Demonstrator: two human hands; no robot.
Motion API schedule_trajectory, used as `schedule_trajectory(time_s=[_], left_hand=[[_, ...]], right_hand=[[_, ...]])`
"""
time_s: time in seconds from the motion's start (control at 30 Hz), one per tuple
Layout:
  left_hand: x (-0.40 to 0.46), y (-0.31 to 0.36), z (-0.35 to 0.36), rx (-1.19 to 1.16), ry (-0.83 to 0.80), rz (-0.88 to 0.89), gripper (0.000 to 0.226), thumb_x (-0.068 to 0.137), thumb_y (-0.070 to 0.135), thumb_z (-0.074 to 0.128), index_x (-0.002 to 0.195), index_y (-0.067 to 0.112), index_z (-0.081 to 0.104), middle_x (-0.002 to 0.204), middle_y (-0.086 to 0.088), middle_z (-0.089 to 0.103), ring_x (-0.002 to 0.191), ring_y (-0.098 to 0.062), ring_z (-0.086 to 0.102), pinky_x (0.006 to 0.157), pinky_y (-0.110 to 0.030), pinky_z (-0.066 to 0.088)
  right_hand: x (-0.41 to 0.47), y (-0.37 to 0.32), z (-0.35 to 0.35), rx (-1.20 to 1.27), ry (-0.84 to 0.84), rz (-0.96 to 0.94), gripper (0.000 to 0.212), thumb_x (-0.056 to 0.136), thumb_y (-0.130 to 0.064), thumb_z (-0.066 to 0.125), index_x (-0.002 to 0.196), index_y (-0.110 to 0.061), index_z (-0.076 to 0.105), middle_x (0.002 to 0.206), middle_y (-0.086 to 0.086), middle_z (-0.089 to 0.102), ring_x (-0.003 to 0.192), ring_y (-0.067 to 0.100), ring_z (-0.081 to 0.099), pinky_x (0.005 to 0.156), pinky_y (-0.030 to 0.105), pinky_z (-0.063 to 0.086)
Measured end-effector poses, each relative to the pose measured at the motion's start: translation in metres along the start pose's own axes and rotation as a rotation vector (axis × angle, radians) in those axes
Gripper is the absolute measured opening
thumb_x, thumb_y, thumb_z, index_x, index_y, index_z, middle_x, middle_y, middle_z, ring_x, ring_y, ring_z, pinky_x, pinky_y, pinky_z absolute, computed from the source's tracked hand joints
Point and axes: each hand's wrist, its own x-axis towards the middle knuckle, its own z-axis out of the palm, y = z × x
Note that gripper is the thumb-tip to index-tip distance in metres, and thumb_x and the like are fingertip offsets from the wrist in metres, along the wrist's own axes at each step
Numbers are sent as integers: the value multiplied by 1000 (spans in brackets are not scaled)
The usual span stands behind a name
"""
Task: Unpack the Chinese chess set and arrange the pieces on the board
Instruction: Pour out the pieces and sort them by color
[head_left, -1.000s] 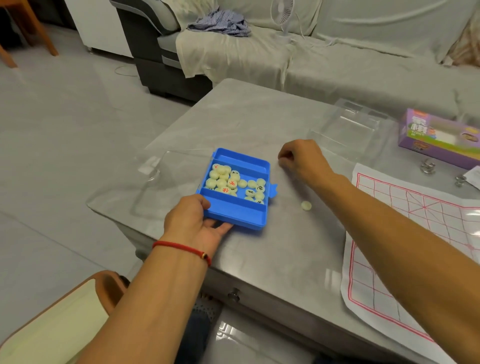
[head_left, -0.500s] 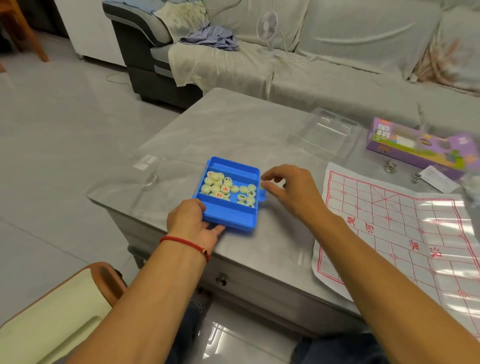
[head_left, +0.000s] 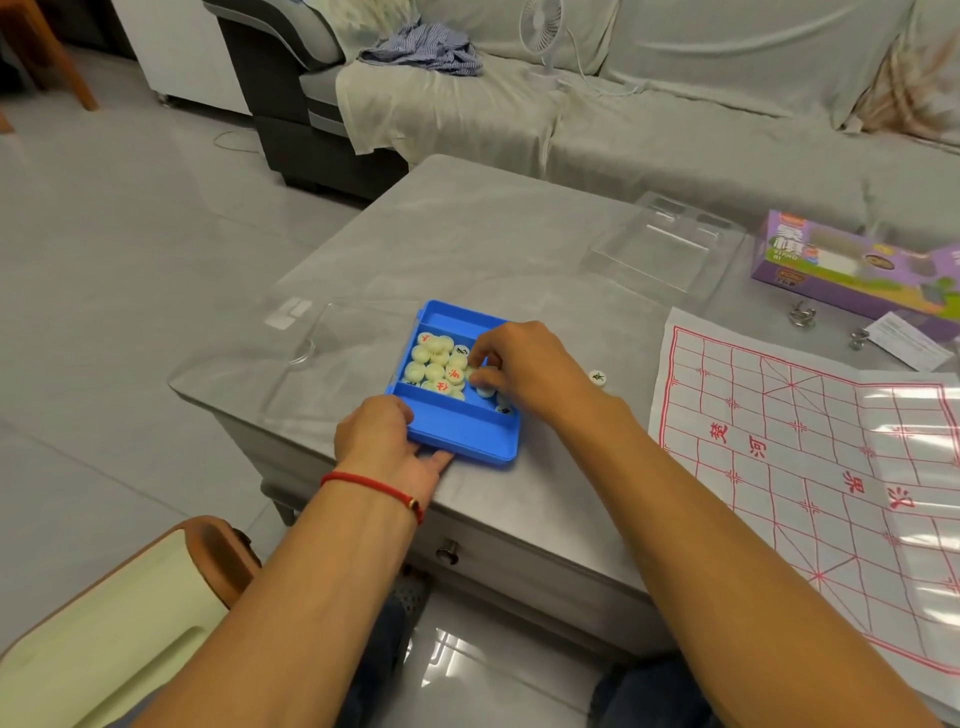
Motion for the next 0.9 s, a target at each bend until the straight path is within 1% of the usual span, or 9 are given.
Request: schedule_trajectory(time_s=[0.13, 0.23, 0.3, 0.4, 0.53, 0.6, 0.73, 0.83, 0.9], left_hand=[[1, 1, 0, 10, 11, -5, 35, 88, -8, 37, 115, 8, 53, 103, -19, 62, 85, -34, 63, 58, -50, 51], [2, 1, -1, 15, 12, -8, 35, 89, -7, 37, 117, 8, 52, 104, -18, 61, 86, -33, 62, 60, -51, 51], [2, 1, -2, 17, 6, -4, 36, 89, -7, 38, 118, 8, 52, 106, -18, 61, 87, -33, 63, 60, -51, 52], [3, 1, -3, 16, 3, -2, 37, 89, -6, 38, 121, 8, 52, 108, -17, 61, 90, -33, 63, 60, -51, 53], [3, 1, -5, 18, 2, -2, 34, 90, -5, 38, 118, 7, 52, 108, -17, 61, 92, -33, 64, 59, -51, 53], [3, 2, -4, 14, 5, -4, 34, 90, -4, 39, 119, 8, 52, 108, -17, 61, 93, -33, 64, 57, -50, 52], [1, 2, -5, 6, -3, -9, 34, 91, -3, 40, 121, 8, 51, 109, -17, 61, 93, -34, 64, 58, -50, 53], [-1, 3, -8, -2, -6, -16, 35, 91, -4, 40, 122, 8, 52, 108, -17, 61, 93, -34, 64, 60, -51, 54], [-2, 3, -8, -5, -3, -12, 33, 91, -4, 40, 120, 8, 52, 107, -16, 61, 91, -33, 64, 59, -51, 53]], right_hand=[[1, -3, 0, 20, -13, 27, 14, 82, -26, 74, 93, -21, 68, 90, 1, 64, 81, 19, 61, 64, 29, 46], [-2, -5, 0, 3, 23, -3, 13, 81, -25, 74, 88, -21, 63, 90, 0, 63, 82, 19, 57, 64, 28, 38], [-4, -5, 0, 17, 11, -16, 14, 79, -21, 74, 81, -21, 60, 83, -3, 62, 79, 17, 54, 61, 26, 35], [-8, 2, -12, 117, 60, 18, 16, 77, -20, 75, 74, -21, 59, 73, -8, 59, 68, 12, 54, 56, 26, 38], [-13, 31, -40, 186, 307, 151, 10, 78, -24, 75, 80, -19, 66, 74, -7, 63, 68, 10, 56, 59, 24, 42], [-15, 47, -44, 162, 359, 247, 9, 78, -22, 74, 81, -17, 67, 77, -5, 64, 72, 14, 59, 60, 24, 40], [-20, 66, -28, 93, 210, 383, 14, 86, -26, 74, 89, -15, 66, 90, 6, 69, 81, 21, 63, 69, 29, 46], [-20, 70, -23, 94, 191, 374, 18, 89, -32, 71, 96, -16, 66, 95, 7, 69, 82, 20, 62, 70, 27, 45], [-21, 67, -26, 54, 172, 359, 28, 89, -35, 71, 109, -15, 67, 104, 6, 67, 90, 21, 62, 76, 29, 48]])
